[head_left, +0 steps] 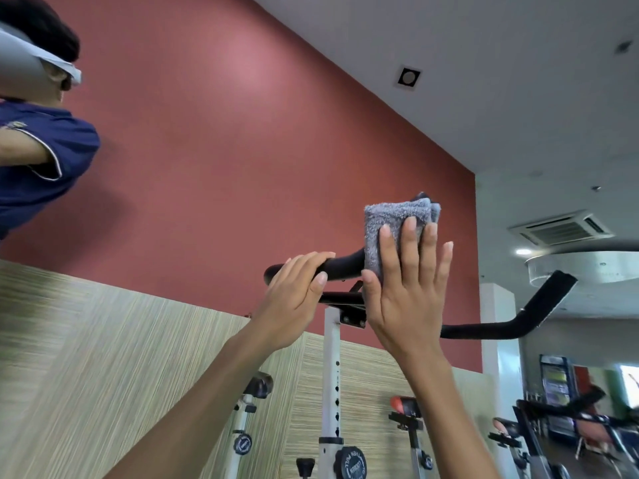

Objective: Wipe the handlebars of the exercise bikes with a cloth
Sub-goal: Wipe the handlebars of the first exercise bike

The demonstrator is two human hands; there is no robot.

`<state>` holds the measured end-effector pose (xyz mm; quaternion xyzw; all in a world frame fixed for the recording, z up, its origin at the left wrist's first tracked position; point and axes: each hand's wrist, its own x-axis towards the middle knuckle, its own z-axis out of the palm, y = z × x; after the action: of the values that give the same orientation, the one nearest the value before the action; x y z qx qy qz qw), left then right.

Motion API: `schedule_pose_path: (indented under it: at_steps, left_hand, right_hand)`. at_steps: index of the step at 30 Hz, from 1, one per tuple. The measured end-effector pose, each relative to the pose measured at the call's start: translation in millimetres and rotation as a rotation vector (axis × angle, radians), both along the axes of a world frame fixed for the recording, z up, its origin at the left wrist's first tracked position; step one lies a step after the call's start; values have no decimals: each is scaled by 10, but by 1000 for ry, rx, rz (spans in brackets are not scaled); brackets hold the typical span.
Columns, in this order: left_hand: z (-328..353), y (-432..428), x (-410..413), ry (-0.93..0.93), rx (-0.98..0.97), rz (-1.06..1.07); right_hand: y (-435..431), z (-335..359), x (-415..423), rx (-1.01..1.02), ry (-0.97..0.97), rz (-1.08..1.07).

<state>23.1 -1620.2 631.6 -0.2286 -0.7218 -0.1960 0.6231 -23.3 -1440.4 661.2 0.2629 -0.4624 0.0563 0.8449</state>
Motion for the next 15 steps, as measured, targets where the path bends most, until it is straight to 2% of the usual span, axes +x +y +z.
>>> schedule_pose_path:
  at_steps: [5, 10, 15]
  left_hand:
    - [1, -34, -4, -11, -17, 10]
    - [-2, -26, 6, -16, -17, 26]
    - [-25, 17, 30, -23, -2, 18]
  right_hand:
    - [-137, -60, 45, -29, -46, 100]
    - [53, -60, -22, 38, 11, -88]
    - [-16, -2, 201, -90, -74, 39]
